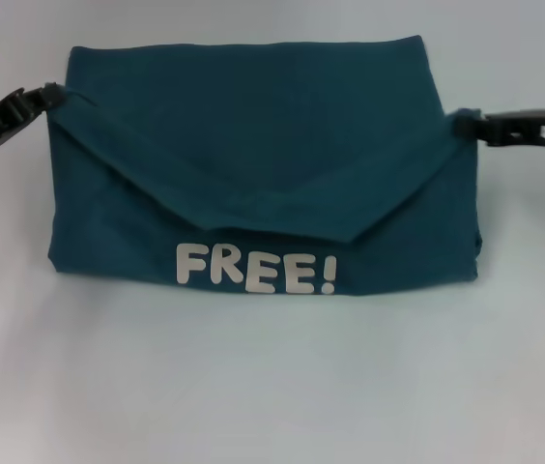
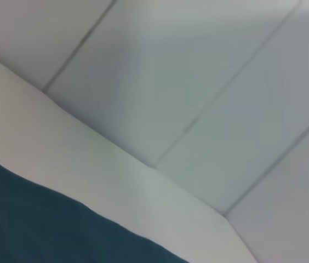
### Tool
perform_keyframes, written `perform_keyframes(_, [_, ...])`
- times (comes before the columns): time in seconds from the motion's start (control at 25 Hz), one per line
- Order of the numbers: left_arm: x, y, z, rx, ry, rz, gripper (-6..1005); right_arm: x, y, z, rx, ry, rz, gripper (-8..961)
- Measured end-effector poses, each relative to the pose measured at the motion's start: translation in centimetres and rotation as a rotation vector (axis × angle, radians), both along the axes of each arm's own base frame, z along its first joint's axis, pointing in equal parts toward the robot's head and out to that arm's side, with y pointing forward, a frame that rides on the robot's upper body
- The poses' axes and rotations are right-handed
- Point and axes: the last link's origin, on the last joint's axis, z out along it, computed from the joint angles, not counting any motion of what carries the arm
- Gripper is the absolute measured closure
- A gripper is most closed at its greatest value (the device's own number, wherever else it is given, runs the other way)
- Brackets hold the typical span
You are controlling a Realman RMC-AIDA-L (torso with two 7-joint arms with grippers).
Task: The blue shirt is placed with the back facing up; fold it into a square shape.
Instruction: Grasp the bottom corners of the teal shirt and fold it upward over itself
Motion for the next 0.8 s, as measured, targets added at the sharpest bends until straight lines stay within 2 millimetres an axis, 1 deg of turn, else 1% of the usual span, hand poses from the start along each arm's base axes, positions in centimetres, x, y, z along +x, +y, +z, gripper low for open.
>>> perform_keyframes(0.16, [0.8, 1.6, -0.9, 0.034, 0.021, 0.017, 957, -1.3, 2.1, -0.9, 0.053, -0.074, -0.003, 827])
perform_keyframes(0.4, [1.9, 3.4, -2.0, 0.062, 0.064, 0.050, 956, -2.5, 4.2, -0.9, 0.142, -0.148, -0.007, 819])
perform_keyframes(0.56, [2.1, 3.7, -2.7, 0.085, 0.066, 0.076, 955, -2.5, 4.6, -1.2, 0.163, -0.168, -0.017, 814])
perform_keyframes(0.8, [1.6, 3.7, -3.6, 0.112, 0.055, 0.119, 954, -2.1, 4.8, -2.0, 0.175, -0.208, -0.024, 807])
